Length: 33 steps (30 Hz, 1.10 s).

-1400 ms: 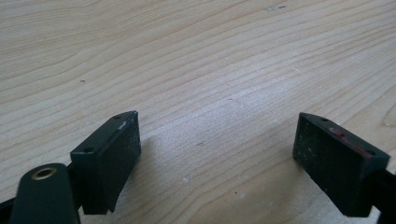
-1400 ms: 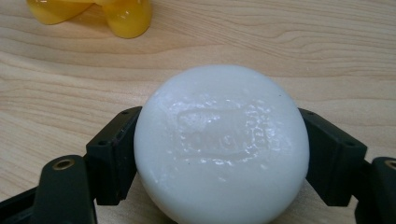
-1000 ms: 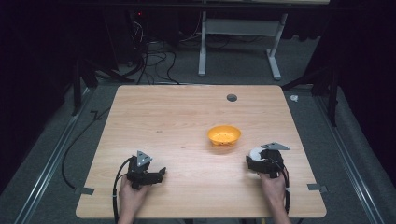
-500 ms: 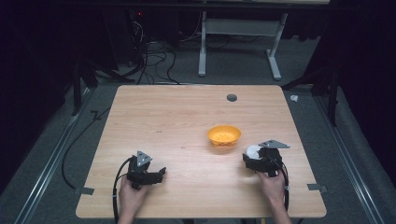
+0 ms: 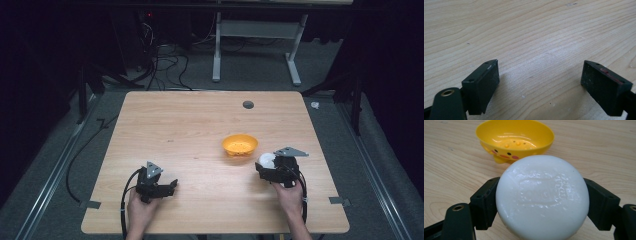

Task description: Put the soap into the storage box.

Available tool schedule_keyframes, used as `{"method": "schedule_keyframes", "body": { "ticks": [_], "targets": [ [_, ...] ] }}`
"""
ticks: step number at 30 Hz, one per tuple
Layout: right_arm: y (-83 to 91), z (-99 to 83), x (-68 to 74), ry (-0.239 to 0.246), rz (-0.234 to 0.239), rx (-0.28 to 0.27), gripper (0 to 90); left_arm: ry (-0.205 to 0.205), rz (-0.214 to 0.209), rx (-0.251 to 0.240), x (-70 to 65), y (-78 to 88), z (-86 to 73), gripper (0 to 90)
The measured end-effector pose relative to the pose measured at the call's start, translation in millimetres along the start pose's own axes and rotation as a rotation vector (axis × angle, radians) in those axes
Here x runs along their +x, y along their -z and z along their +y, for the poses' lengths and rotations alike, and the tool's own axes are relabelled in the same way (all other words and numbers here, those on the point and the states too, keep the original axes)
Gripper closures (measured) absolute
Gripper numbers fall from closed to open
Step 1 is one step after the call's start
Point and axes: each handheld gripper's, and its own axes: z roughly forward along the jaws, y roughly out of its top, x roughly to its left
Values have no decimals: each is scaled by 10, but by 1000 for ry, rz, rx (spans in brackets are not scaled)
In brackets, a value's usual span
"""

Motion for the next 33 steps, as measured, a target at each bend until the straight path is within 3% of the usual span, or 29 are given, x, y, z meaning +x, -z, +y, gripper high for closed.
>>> {"method": "schedule_keyframes", "body": {
  "ticks": [18,33],
  "targets": [
    [61,198,76,9,28,-25,234,-1,0,0,1,0,1,156],
    [71,428,160,59,63,-36,234,-1,0,0,1,-1,1,156]
  ]
}}
